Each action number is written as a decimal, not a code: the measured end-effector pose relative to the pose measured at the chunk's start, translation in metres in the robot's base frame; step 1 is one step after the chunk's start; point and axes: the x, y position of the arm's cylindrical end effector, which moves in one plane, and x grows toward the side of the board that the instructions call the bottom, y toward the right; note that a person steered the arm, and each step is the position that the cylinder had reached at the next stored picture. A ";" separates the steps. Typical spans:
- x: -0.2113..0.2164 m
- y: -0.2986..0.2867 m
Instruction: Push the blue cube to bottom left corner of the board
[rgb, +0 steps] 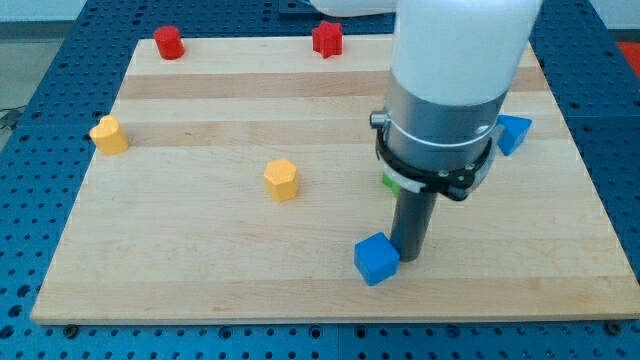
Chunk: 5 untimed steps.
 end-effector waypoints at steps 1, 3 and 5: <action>0.009 -0.010; 0.017 -0.031; 0.025 -0.060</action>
